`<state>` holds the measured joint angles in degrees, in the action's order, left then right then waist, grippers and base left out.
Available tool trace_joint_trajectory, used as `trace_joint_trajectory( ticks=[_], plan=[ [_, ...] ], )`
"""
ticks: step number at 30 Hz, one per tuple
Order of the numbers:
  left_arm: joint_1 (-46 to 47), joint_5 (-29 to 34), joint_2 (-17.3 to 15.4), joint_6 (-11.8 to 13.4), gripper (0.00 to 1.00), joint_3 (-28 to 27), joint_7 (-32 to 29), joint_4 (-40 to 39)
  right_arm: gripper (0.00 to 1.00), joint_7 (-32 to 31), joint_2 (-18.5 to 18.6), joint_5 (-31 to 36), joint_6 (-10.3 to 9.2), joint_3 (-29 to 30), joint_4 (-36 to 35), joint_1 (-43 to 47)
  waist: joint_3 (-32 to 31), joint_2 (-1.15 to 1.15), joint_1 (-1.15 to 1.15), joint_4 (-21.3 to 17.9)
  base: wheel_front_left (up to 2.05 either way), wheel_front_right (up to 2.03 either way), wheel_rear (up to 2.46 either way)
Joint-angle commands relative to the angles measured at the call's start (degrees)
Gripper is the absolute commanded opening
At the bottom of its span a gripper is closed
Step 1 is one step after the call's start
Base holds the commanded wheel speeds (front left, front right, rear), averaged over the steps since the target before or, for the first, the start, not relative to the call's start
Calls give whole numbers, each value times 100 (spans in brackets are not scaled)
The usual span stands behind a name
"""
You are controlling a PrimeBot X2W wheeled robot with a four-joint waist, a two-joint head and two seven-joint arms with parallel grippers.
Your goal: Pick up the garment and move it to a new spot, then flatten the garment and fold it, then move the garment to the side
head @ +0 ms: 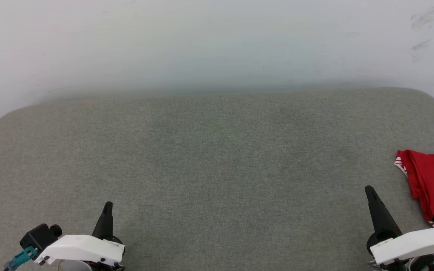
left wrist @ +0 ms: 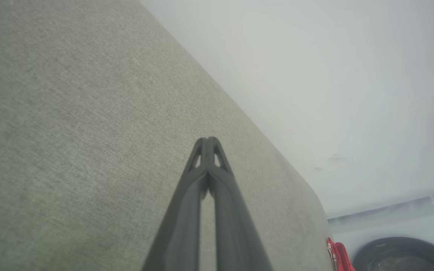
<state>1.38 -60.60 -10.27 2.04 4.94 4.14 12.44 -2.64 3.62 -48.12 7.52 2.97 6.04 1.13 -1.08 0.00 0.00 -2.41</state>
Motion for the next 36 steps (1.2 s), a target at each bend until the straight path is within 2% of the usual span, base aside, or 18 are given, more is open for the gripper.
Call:
trace_joint_trajectory(
  ticks=[1, 36],
  plan=[
    [140, -111, 4, -50, 0, -72, -28, -50, 0, -15, 32, -166, -1, 16, -25, -184, 1, 0, 0, 3, 0, 0, 0],
    [346, -1758, 392, -543, 0, -649, -579, 60, 0, -184, 10, -2478, -2, 155, 414, -500, 57, 0, 0, 110, 0, 0, 0]
  ],
)
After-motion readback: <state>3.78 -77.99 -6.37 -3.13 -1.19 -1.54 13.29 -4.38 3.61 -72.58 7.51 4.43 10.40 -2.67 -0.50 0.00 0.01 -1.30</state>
